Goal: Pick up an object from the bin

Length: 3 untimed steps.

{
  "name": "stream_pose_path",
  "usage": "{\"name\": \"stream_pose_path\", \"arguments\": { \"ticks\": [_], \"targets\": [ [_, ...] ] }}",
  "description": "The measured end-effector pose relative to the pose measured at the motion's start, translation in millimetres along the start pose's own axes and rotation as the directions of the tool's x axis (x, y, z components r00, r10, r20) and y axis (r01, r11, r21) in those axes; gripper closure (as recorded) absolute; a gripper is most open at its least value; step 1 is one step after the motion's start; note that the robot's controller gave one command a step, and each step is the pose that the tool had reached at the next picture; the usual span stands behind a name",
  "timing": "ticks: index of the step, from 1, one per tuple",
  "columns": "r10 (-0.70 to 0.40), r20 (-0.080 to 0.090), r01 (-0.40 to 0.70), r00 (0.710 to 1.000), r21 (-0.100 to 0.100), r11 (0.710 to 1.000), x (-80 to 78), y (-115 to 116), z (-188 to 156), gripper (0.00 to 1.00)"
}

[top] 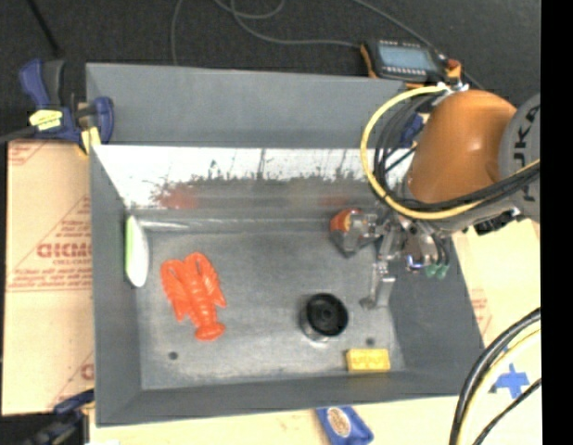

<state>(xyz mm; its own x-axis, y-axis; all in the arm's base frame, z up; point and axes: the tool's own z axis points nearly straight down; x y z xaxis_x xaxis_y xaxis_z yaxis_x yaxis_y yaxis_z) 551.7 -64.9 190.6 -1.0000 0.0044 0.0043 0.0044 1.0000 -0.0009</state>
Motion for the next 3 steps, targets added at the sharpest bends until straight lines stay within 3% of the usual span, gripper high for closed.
{"name": "stream_pose_path", "arguments": {
  "ticks": [1, 2, 3],
  "targets": [
    [-0.002, 0.008, 0.002, 1.0, 0.001, 1.0, -1.5, 0, -5, 0.0],
    [0.026, 0.011, -0.026, 1.0, -0.001, 1.0, 16.0, 17, 82, 0.0],
    [0.043, -0.006, -0.043, 0.999, -0.002, 0.999, 20.1, 20, 126, 0.0]
  ]
}}
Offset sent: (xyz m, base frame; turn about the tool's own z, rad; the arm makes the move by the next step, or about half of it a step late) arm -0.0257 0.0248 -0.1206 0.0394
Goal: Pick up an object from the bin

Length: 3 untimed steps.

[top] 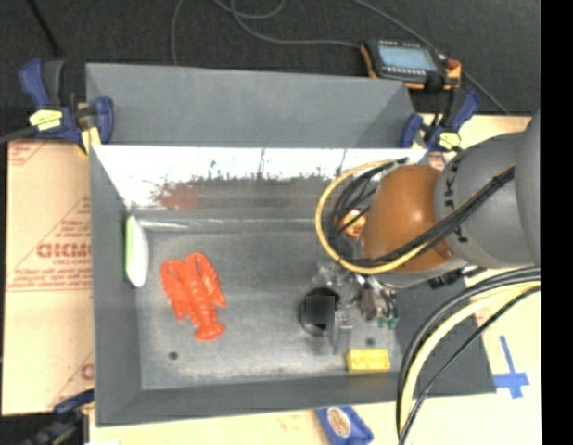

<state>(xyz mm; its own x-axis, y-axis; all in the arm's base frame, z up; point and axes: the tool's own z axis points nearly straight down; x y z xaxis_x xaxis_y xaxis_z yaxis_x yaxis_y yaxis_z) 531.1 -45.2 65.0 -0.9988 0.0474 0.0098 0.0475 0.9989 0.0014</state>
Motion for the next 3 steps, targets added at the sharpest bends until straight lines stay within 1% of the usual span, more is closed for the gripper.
{"name": "stream_pose_path", "arguments": {
  "ticks": [1, 2, 3],
  "targets": [
    [0.071, 0.013, -0.071, 0.997, -0.001, 0.998, 3.4, 9, -55, 0.0],
    [0.0, -0.003, 0.0, 1.0, -0.001, 1.0, -0.2, 1, -2, 0.0],
    [0.249, 0.022, -0.249, 0.968, -0.005, 0.968, 14.4, 2, -9, 1.0]
  ]
}}
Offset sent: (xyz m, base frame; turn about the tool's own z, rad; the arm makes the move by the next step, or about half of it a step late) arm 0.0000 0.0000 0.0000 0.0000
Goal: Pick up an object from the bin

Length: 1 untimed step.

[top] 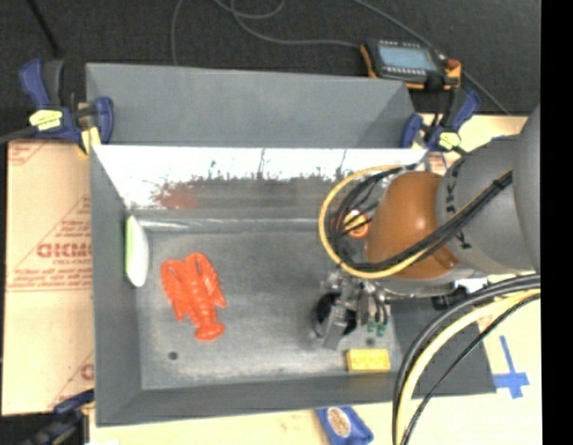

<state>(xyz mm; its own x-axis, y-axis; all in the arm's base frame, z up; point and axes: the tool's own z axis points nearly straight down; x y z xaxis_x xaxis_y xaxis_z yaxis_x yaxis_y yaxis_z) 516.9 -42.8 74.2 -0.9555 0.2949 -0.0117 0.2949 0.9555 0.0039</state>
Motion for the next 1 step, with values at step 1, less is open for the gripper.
{"name": "stream_pose_path", "arguments": {
  "ticks": [1],
  "targets": [
    [0.0, 0.0, 0.0, 1.0, 0.0, 1.0, 0.0, 0.0, 0.0, 1.0]
  ]
}}
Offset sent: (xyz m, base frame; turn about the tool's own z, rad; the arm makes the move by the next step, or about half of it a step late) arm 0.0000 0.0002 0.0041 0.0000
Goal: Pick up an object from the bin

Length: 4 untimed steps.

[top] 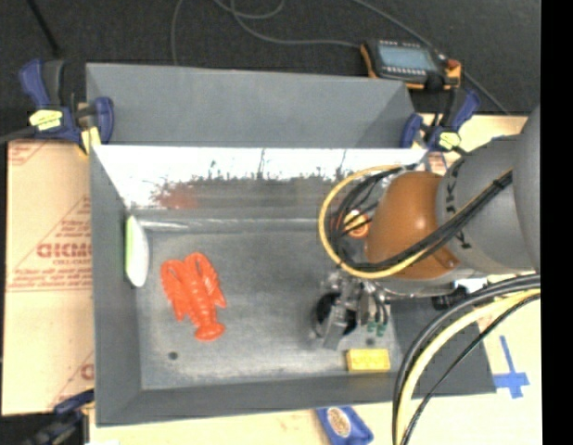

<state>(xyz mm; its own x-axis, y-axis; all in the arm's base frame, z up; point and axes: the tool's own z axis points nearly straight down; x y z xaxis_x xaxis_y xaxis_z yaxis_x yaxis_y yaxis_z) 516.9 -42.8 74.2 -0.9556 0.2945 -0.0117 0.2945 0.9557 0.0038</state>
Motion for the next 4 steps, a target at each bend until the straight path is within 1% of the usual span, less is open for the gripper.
{"name": "stream_pose_path", "arguments": {
  "ticks": [2, 3, 4],
  "targets": [
    [-0.002, -0.001, 0.002, 1.0, 0.0, 1.0, -1.2, 0, -5, 1.0],
    [-0.003, 0.0, 0.003, 1.0, -0.001, 1.0, -1.7, 1, -14, 1.0],
    [-0.005, -0.012, 0.005, 1.0, 0.003, 1.0, 0.4, 0, -30, 1.0]
  ]
}}
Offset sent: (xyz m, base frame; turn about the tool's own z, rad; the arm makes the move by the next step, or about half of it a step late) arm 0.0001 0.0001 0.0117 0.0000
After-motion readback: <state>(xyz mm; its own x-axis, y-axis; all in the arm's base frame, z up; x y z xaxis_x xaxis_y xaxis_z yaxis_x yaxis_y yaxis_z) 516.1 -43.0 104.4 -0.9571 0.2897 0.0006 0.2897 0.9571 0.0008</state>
